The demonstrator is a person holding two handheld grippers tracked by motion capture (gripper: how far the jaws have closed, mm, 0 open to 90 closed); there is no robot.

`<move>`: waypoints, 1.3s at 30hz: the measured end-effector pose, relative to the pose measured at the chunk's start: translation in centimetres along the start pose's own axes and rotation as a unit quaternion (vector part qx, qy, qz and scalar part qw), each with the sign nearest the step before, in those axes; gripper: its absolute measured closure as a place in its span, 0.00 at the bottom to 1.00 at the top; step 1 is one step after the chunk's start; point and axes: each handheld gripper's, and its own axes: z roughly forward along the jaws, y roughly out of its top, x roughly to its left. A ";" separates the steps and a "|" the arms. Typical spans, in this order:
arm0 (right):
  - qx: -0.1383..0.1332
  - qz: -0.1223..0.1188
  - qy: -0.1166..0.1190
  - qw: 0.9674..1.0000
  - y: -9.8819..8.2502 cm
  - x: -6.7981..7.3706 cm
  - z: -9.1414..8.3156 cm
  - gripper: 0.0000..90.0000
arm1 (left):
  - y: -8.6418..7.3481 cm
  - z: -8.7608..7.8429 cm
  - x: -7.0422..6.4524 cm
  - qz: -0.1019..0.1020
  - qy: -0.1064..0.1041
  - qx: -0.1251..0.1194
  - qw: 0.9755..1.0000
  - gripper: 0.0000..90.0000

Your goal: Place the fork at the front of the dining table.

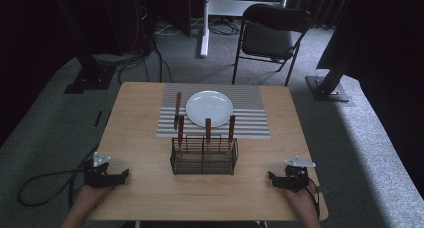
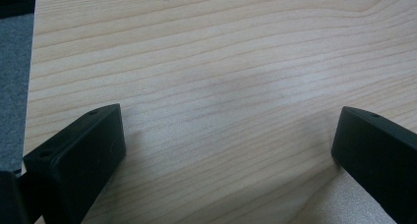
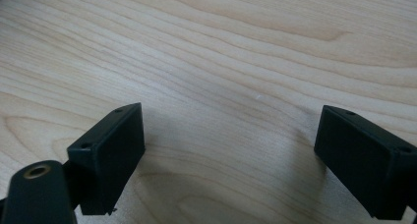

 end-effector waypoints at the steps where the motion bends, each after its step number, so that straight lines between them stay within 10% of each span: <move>1: 0.001 0.003 -0.001 1.000 0.0 0.0 0.0 0.12 | 0.0 0.0 0.0 0.000 0.000 0.000 1.000 0.00; 24: 0.012 0.017 0.007 1.000 -0.2 1.3 -1.3 0.12 | 0.0 0.0 0.0 0.000 0.000 0.000 1.000 0.00; 39: -0.036 -0.019 0.043 0.998 3.0 5.0 -4.8 0.13 | 0.0 0.0 0.0 0.000 0.000 0.000 1.000 0.00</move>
